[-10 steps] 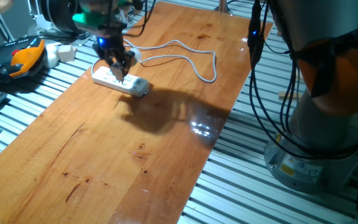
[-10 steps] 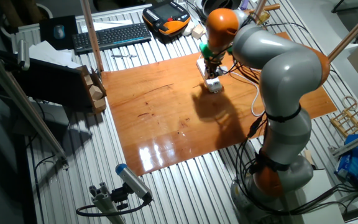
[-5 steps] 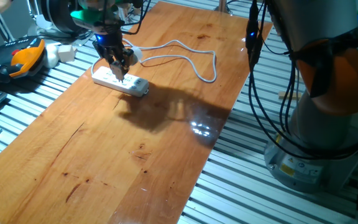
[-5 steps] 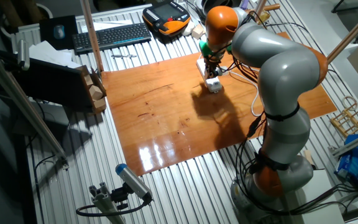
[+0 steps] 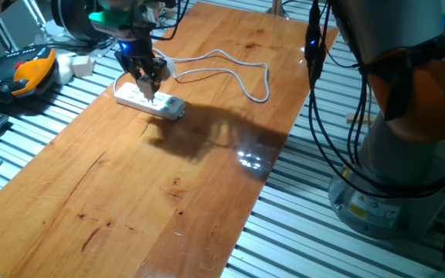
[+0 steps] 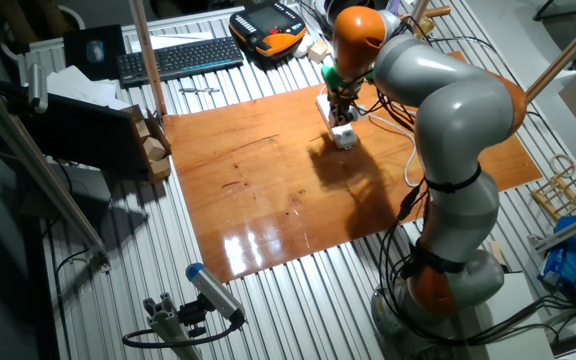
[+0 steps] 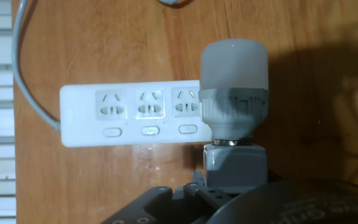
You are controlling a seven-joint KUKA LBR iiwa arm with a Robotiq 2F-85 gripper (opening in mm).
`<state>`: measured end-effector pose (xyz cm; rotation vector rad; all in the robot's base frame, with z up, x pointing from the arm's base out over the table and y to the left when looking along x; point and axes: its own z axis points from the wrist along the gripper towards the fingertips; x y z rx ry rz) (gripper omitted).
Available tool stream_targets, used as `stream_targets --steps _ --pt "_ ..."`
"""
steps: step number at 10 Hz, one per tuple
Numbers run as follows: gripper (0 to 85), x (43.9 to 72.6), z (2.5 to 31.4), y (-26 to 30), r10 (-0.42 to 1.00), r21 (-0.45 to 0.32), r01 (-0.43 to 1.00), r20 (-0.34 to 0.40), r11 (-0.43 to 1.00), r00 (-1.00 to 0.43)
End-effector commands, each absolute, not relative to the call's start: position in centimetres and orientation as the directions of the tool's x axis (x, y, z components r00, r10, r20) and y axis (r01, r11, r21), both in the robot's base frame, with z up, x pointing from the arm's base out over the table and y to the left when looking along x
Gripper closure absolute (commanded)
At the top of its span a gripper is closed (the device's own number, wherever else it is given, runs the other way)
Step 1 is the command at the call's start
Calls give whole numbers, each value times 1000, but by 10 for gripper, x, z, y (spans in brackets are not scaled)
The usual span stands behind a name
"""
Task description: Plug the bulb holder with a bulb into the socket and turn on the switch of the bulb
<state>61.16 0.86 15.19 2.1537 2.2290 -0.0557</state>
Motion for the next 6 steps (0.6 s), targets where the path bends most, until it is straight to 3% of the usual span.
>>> stream_targets --steps 1,6 --pt "850 612 152 9 996 13 998 -62 67 -66" --pt "850 612 152 9 999 47 999 -44 -11 13"
